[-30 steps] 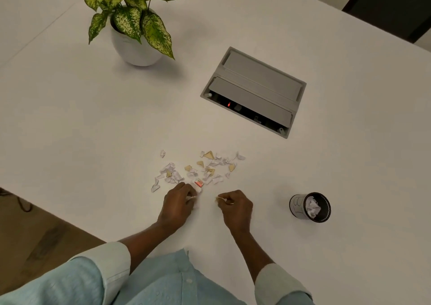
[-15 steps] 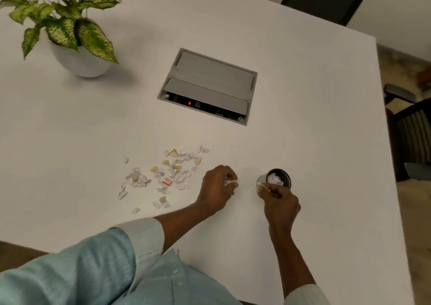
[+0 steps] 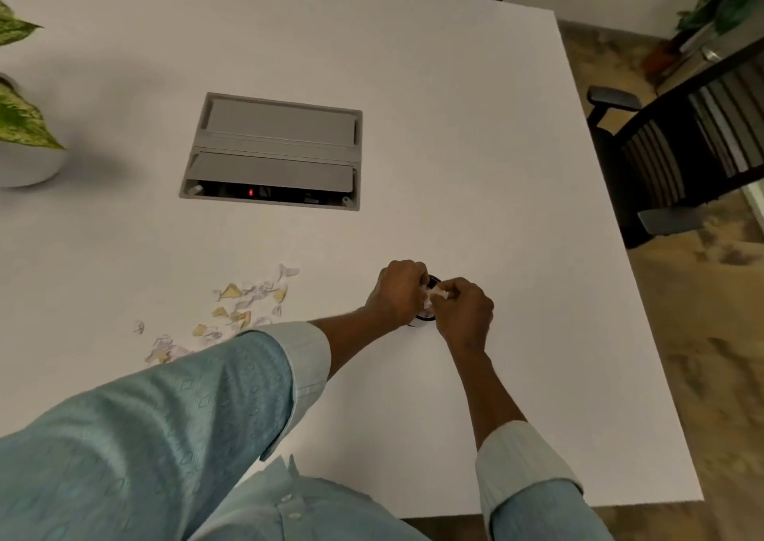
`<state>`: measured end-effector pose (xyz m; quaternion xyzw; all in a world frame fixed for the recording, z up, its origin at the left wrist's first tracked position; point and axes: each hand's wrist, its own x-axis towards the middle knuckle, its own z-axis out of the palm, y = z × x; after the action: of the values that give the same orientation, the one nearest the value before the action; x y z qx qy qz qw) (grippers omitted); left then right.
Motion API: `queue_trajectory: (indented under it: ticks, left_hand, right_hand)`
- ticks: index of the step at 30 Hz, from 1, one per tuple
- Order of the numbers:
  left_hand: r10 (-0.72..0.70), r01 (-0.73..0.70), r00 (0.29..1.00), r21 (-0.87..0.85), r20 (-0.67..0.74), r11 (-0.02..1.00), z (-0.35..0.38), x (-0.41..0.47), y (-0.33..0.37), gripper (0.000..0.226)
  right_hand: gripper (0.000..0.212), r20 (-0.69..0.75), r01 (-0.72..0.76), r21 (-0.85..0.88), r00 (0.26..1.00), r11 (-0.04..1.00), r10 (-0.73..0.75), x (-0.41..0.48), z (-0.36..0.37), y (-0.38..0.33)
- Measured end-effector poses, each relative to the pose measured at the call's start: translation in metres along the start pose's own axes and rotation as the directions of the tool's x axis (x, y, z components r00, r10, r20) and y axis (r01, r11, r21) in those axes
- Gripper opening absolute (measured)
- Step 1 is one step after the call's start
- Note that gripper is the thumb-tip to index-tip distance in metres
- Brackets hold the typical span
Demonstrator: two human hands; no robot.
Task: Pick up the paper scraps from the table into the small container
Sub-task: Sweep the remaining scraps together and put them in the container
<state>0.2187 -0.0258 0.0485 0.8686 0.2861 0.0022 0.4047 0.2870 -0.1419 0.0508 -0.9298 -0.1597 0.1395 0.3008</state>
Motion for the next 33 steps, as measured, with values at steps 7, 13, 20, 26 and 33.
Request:
queue_trajectory:
  ticks: [7,13,20,26,33]
  left_hand:
    - [-0.012,0.001,0.996,-0.126,-0.085,0.992,0.000,-0.014,-0.009,0.026]
    - [-0.192,0.166,0.951,-0.123,-0.243,0.978,-0.015,-0.064,-0.065,0.032]
    - [-0.247,0.280,0.931,0.088,-0.268,0.956,-0.032,-0.161,-0.158,0.019]
    - [-0.290,0.342,0.936,0.316,-0.200,0.885,-0.037,-0.242,-0.218,0.028]
    - [-0.465,0.525,0.848,0.271,-0.256,0.807,-0.037,-0.285,-0.244,0.067]
  right_hand:
    - [0.027,-0.023,0.039,-0.011,0.999,0.999,-0.040,-0.004,-0.001,0.006]
    - [0.019,-0.057,0.163,0.098,0.986,0.982,-0.158,-0.039,0.012,-0.008]
    - [0.019,0.218,0.311,0.119,0.918,0.943,-0.330,-0.100,0.067,-0.022]
    - [0.015,0.519,0.420,-0.007,0.777,0.907,-0.356,-0.139,0.115,-0.026]
    - [0.028,0.700,0.537,-0.117,0.641,0.836,-0.314,-0.153,0.154,-0.042]
